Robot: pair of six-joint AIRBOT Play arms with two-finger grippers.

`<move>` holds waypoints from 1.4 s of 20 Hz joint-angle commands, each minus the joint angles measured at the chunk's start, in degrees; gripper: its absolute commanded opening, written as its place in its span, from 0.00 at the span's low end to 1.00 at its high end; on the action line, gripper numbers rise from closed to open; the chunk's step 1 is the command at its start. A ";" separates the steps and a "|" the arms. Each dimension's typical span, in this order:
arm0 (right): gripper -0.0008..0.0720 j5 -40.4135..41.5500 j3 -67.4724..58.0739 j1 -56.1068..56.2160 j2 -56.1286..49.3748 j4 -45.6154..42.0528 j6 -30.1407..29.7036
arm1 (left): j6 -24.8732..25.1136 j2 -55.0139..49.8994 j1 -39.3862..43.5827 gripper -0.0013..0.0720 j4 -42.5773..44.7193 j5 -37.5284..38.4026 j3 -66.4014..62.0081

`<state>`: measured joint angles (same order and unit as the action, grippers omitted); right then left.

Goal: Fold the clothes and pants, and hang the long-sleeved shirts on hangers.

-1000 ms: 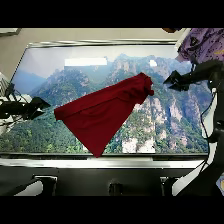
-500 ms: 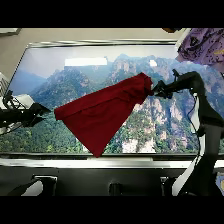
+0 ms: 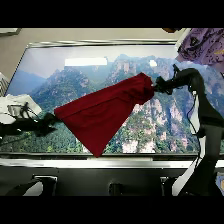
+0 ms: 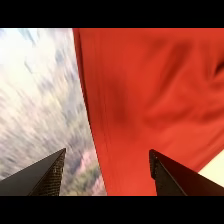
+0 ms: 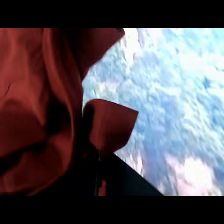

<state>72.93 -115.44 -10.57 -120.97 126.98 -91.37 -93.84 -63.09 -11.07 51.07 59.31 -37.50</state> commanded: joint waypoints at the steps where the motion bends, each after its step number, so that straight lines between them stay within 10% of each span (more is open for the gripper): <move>1: 0.05 4.44 -0.02 -0.24 3.56 -4.57 1.86 | -0.07 0.00 10.47 0.85 -7.91 -5.68 8.94; 14: 0.05 9.51 -0.02 -0.24 9.94 -5.14 7.87 | -7.32 -3.82 38.77 0.83 -16.65 -20.46 12.28; 15: 0.05 9.86 -0.02 -0.24 10.58 -5.38 7.85 | -7.17 -4.11 39.21 0.62 -17.77 -21.59 12.20; 16: 0.05 10.32 -0.02 -0.24 11.30 -5.49 7.85 | -6.25 -4.13 39.36 0.12 -19.12 -22.60 11.91; 17: 0.05 10.69 -0.02 -0.24 12.20 -5.73 7.82 | -4.68 -4.04 39.32 0.04 -20.04 -23.15 11.10; 28: 0.05 -3.52 -0.07 -0.24 45.72 -19.74 6.54 | 1.57 6.21 10.82 0.04 1.25 2.19 -44.72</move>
<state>72.69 -115.44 -10.79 -86.17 113.69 -85.38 -92.27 -60.07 7.40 43.86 51.42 -65.60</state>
